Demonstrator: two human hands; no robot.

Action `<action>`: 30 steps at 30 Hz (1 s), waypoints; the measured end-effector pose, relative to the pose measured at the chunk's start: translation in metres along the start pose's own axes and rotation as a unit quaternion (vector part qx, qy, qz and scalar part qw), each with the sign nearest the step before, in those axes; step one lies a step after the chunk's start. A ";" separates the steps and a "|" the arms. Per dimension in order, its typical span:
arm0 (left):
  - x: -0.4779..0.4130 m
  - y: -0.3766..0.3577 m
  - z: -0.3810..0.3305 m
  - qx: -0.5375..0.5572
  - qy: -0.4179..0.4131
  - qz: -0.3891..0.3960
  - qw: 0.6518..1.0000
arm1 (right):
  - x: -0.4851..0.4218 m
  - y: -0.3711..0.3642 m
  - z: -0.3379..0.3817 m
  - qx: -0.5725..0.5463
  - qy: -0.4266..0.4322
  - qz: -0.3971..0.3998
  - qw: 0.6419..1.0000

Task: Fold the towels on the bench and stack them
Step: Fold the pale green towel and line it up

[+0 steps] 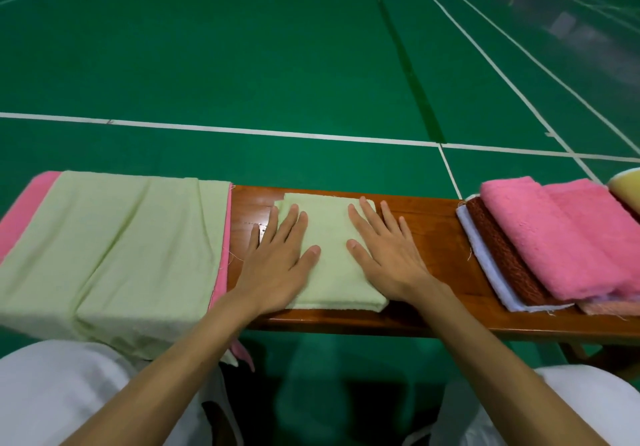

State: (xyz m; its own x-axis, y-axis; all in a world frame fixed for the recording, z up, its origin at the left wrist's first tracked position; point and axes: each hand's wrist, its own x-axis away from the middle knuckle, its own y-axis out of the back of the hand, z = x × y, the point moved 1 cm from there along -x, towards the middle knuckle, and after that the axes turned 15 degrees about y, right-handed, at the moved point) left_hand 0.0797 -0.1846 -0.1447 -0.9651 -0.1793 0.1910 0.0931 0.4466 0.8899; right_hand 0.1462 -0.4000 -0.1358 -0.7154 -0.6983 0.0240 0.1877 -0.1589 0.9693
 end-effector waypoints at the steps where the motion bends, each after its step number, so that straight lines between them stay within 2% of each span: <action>1: 0.002 0.002 0.002 0.046 -0.002 0.006 0.999 | 0.004 0.004 0.002 -0.007 0.013 -0.012 1.000; 3: 0.011 0.010 0.006 0.109 -0.027 -0.009 0.994 | 0.016 0.015 0.010 -0.013 0.058 -0.043 0.997; 4: 0.017 0.014 0.008 0.107 -0.053 -0.031 0.992 | 0.024 0.021 0.015 -0.014 0.086 -0.052 0.995; 6: 0.030 0.021 0.014 0.057 -0.114 -0.068 0.990 | 0.036 0.025 0.025 -0.003 0.129 -0.030 0.991; 9: 0.042 0.018 0.027 -0.040 -0.169 -0.055 0.983 | 0.049 0.011 0.031 0.019 0.165 0.031 0.986; 12: 0.049 0.011 0.041 -0.089 -0.204 -0.051 0.974 | 0.065 -0.008 0.026 0.020 0.195 -0.028 0.980; 16: 0.057 0.011 0.051 -0.028 -0.217 -0.071 0.973 | 0.079 -0.015 0.019 0.006 0.218 -0.097 0.971; 19: 0.064 0.014 0.050 0.023 -0.222 -0.103 0.969 | 0.087 -0.016 0.013 -0.065 0.207 -0.146 0.965; 21: 0.065 0.013 0.047 0.111 -0.203 -0.104 0.967 | 0.090 -0.012 0.009 -0.147 0.183 -0.189 0.954; 25: 0.057 0.021 0.036 0.231 -0.100 -0.064 0.966 | 0.083 0.005 0.007 -0.293 0.078 -0.239 0.923; 28: 0.049 0.027 0.023 0.331 -0.064 -0.016 0.941 | 0.072 0.010 0.006 -0.336 0.019 -0.236 0.912; 30: 0.043 0.027 0.020 0.356 -0.026 -0.003 0.934 | 0.064 0.011 0.006 -0.398 -0.003 -0.232 0.887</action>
State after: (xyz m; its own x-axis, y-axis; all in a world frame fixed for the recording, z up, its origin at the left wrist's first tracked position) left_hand 0.0361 -0.1626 -0.1203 -0.9773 -0.1489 0.1507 -0.0805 0.9190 0.3860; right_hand 0.0981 -0.4423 -0.1219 -0.8429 -0.4250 -0.3299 0.2859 -0.8733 0.3945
